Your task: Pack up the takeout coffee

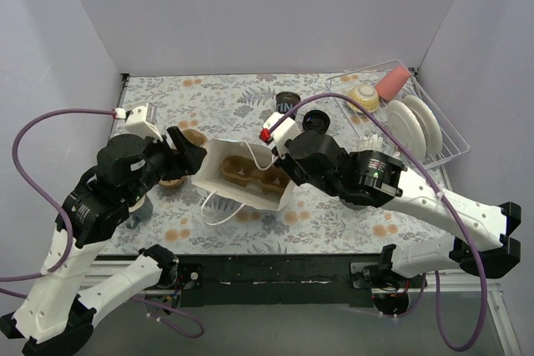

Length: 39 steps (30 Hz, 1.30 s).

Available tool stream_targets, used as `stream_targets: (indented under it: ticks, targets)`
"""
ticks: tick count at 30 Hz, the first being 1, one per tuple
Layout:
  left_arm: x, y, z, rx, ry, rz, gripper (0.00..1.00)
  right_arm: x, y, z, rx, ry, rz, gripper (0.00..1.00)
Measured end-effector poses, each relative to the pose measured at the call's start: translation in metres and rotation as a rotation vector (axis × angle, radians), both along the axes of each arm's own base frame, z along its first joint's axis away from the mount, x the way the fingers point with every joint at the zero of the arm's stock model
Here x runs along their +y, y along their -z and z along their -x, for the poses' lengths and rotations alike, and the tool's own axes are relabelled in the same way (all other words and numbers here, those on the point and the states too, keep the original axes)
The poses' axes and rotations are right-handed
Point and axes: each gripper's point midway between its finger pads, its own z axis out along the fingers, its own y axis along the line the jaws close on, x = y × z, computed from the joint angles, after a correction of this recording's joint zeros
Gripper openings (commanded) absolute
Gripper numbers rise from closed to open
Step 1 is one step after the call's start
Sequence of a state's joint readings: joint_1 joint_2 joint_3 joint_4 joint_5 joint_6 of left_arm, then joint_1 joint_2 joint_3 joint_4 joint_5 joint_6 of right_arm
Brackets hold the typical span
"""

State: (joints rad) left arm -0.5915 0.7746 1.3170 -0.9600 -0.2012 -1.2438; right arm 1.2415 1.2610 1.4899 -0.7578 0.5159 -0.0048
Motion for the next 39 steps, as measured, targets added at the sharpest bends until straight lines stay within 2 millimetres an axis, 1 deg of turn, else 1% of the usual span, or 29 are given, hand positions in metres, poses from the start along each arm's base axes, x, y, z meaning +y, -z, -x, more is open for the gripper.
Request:
stream_targets:
  ticks: [5, 9, 12, 16, 18, 20, 23, 24, 25, 26, 28, 29, 30, 31, 33, 34, 35, 36, 37, 39]
  targets:
    - [-0.016, 0.023, 0.001, 0.035, 0.11, -0.052, 0.61, 0.003, -0.003, -0.002, -0.008, -0.002, -0.016, 0.01]
    - [-0.019, 0.041, -0.004, 0.064, 0.133, -0.109, 0.61, 0.005, -0.005, -0.001, -0.009, -0.005, -0.034, 0.01]
    - [-0.017, 0.046, -0.01, 0.069, 0.121, -0.15, 0.56, 0.004, -0.004, 0.0, -0.007, -0.012, -0.039, 0.01]
    - [-0.018, 0.048, -0.017, 0.057, 0.123, -0.18, 0.37, 0.002, -0.004, 0.001, -0.007, -0.014, -0.045, 0.01]
    - [-0.02, 0.048, -0.016, 0.055, 0.14, -0.183, 0.17, 0.002, -0.005, 0.002, -0.005, -0.014, -0.051, 0.01]
    - [-0.024, 0.048, -0.014, 0.06, 0.165, -0.172, 0.0, 0.002, -0.004, 0.002, -0.003, -0.012, -0.059, 0.01]
    - [-0.032, 0.046, -0.01, 0.058, 0.211, -0.153, 0.0, 0.002, -0.003, 0.0, 0.004, -0.011, -0.062, 0.01]
    - [-0.036, 0.044, -0.011, 0.06, 0.228, -0.151, 0.0, 0.0, -0.005, -0.005, 0.004, -0.01, -0.054, 0.01]
    - [-0.039, 0.037, -0.013, 0.076, 0.242, -0.163, 0.0, -0.003, -0.011, -0.015, 0.005, 0.001, -0.049, 0.01]
    - [-0.044, 0.021, -0.018, 0.085, 0.254, -0.174, 0.0, -0.005, -0.021, -0.029, 0.009, 0.024, -0.052, 0.01]
    - [-0.065, -0.031, -0.048, 0.016, 0.262, -0.146, 0.0, -0.002, -0.055, -0.063, -0.019, 0.085, -0.116, 0.01]
    - [-0.076, -0.041, -0.064, -0.009, 0.257, -0.123, 0.0, -0.004, -0.065, -0.076, -0.035, 0.112, -0.157, 0.01]
    - [-0.083, -0.036, -0.071, -0.01, 0.258, -0.104, 0.0, -0.005, -0.061, -0.08, -0.03, 0.122, -0.185, 0.01]
    - [-0.084, -0.019, -0.068, 0.023, 0.261, -0.094, 0.0, -0.009, -0.052, -0.076, -0.023, 0.116, -0.211, 0.01]
    - [-0.078, 0.035, -0.049, 0.142, 0.265, -0.1, 0.0, -0.025, -0.014, -0.052, 0.044, 0.088, -0.172, 0.01]
    - [-0.074, 0.053, -0.039, 0.187, 0.263, -0.1, 0.0, -0.032, -0.001, -0.042, 0.076, 0.074, -0.137, 0.01]
    - [-0.071, 0.06, -0.03, 0.209, 0.27, -0.092, 0.0, -0.034, 0.004, -0.037, 0.093, 0.06, -0.11, 0.01]
    - [-0.071, 0.058, -0.026, 0.213, 0.283, -0.09, 0.0, -0.031, -0.001, -0.038, 0.09, 0.049, -0.102, 0.01]
    - [-0.074, 0.045, -0.025, 0.192, 0.298, -0.083, 0.0, -0.028, -0.011, -0.042, 0.078, 0.043, -0.097, 0.01]
    - [-0.084, 0.004, -0.04, 0.107, 0.313, -0.061, 0.0, -0.018, -0.045, -0.058, 0.023, 0.053, -0.142, 0.01]
